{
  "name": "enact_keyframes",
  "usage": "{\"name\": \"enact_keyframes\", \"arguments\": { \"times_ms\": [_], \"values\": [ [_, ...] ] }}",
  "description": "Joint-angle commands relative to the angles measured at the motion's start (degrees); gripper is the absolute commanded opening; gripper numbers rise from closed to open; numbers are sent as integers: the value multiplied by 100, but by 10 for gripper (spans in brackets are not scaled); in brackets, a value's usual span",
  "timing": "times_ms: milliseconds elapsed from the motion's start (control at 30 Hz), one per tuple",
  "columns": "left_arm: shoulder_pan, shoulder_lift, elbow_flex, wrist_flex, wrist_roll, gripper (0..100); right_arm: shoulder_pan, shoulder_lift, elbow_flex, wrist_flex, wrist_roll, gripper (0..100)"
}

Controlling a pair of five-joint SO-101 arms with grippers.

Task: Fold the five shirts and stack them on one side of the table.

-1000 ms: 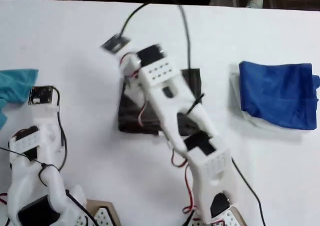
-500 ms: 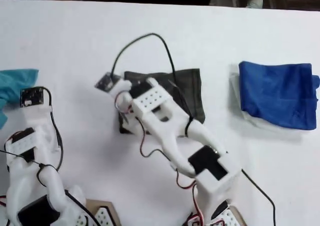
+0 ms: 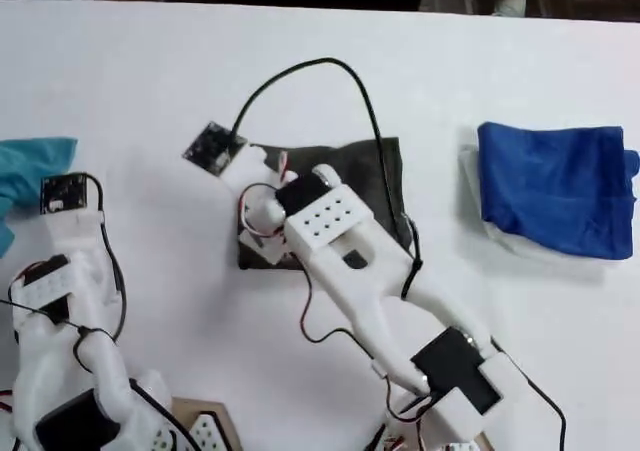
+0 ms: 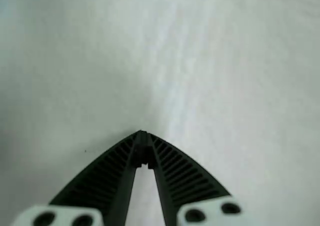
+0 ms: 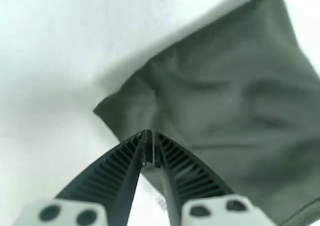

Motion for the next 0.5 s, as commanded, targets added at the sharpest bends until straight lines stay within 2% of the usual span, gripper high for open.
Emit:
{"name": "enact_keyframes", "arguments": {
  "times_ms": [0, 200, 467],
  "values": [
    [-9, -167, -92, -97, 44, 26, -277, 136, 44, -286, -44, 22],
    [-9, -167, -92, -97, 44, 26, -637, 954, 193, -629, -44, 22],
    [-9, -167, -92, -97, 44, 26, -374, 971, -185, -391, -44, 22]
  ]
}}
